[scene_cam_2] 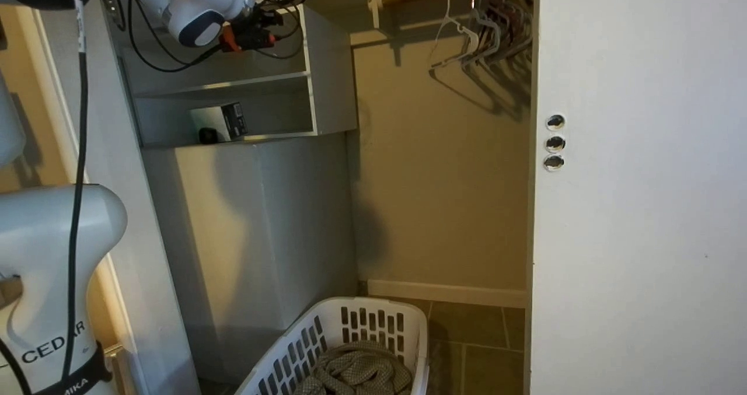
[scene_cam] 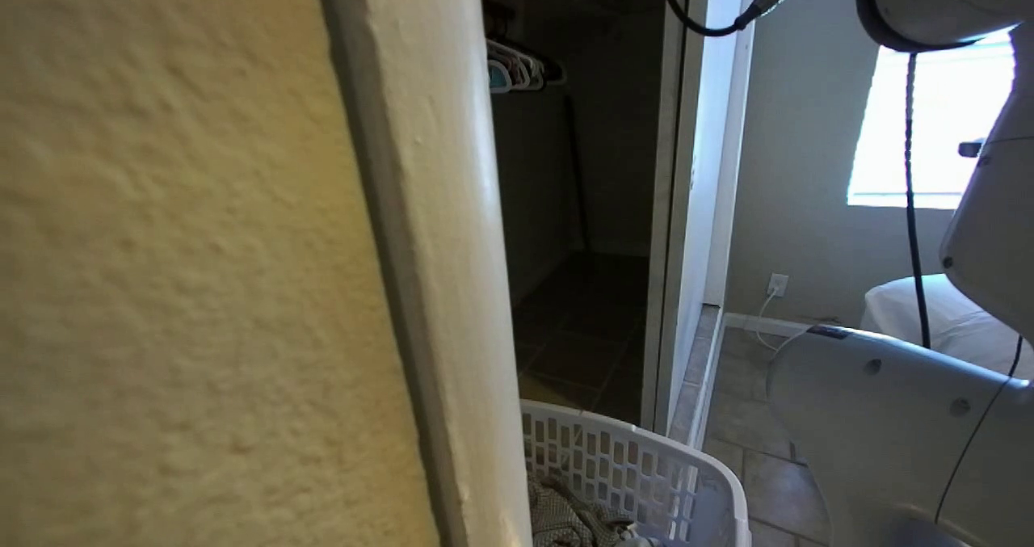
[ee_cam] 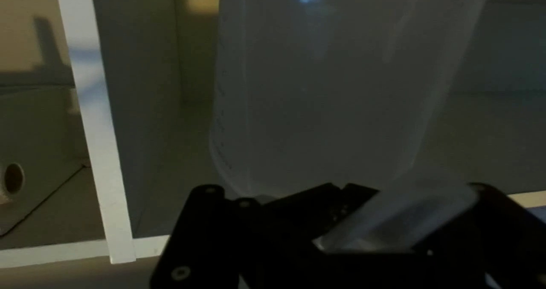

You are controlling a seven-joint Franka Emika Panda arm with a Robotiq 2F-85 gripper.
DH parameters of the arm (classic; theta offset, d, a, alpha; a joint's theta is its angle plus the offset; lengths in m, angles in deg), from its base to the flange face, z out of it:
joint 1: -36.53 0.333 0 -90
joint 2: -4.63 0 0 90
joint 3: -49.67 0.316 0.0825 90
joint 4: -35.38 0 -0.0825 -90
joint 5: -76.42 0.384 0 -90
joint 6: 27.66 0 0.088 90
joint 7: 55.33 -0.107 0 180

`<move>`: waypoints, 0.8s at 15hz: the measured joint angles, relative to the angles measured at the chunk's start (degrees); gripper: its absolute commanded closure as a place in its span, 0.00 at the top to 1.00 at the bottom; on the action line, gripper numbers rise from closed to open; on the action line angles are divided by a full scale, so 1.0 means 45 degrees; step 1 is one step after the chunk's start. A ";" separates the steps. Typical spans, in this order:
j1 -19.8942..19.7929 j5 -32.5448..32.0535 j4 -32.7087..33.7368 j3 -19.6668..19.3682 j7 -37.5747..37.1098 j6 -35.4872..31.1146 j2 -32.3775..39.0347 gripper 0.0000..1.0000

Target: Move the jar to the above shelf

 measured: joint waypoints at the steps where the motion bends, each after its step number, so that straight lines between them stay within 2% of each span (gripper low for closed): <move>1: 0.0287 -0.0028 0.0057 -0.0290 0.0031 -0.0075 -0.0001 0.00; 6: 0.1600 -0.0107 0.0231 -0.1526 0.0113 -0.0190 -0.0004 0.00; 12: 0.2736 -0.0110 0.0233 -0.2529 0.0141 -0.0206 -0.0003 0.00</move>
